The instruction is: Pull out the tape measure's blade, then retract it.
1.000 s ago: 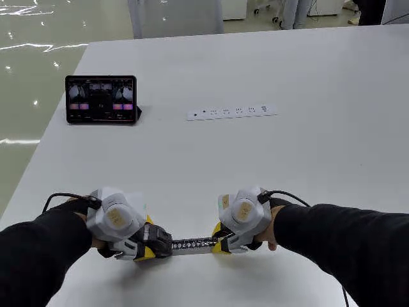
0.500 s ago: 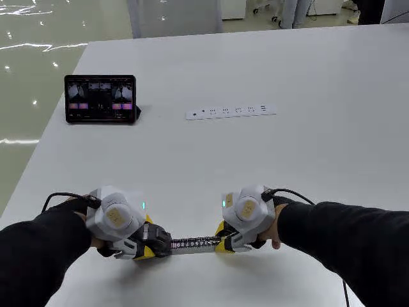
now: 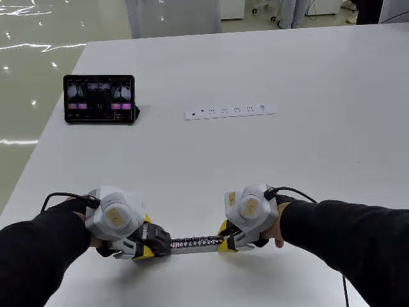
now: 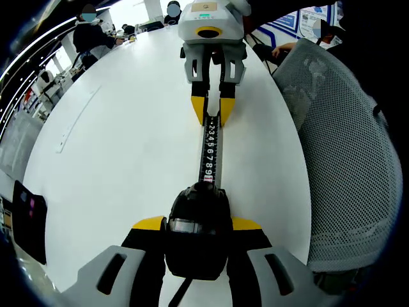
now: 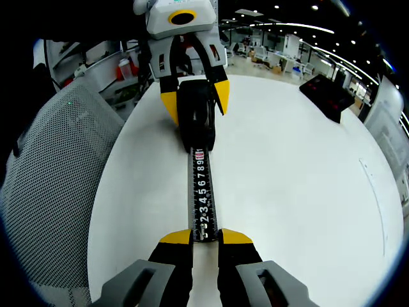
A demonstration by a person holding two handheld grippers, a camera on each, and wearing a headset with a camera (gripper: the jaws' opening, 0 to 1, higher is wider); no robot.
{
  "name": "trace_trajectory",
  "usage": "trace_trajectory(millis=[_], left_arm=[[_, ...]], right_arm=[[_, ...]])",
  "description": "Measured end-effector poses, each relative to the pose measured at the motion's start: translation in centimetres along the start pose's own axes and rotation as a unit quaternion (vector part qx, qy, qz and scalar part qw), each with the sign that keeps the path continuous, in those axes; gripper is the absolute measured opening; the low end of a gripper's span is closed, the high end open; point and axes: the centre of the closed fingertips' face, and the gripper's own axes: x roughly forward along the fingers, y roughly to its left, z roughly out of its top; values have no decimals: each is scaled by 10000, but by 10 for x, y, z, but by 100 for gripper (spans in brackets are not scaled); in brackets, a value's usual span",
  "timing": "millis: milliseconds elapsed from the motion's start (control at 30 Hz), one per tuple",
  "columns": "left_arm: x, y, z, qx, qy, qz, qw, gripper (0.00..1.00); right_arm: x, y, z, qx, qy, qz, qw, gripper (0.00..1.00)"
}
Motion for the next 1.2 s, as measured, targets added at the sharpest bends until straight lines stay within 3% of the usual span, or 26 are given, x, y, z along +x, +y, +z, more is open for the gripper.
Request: trace_trajectory(millis=[1200], left_arm=[[-1, 0, 0, -11, -31, 46, 10000, 32]], right_arm=[[-16, -2, -21, 74, -23, -24, 10000, 10]])
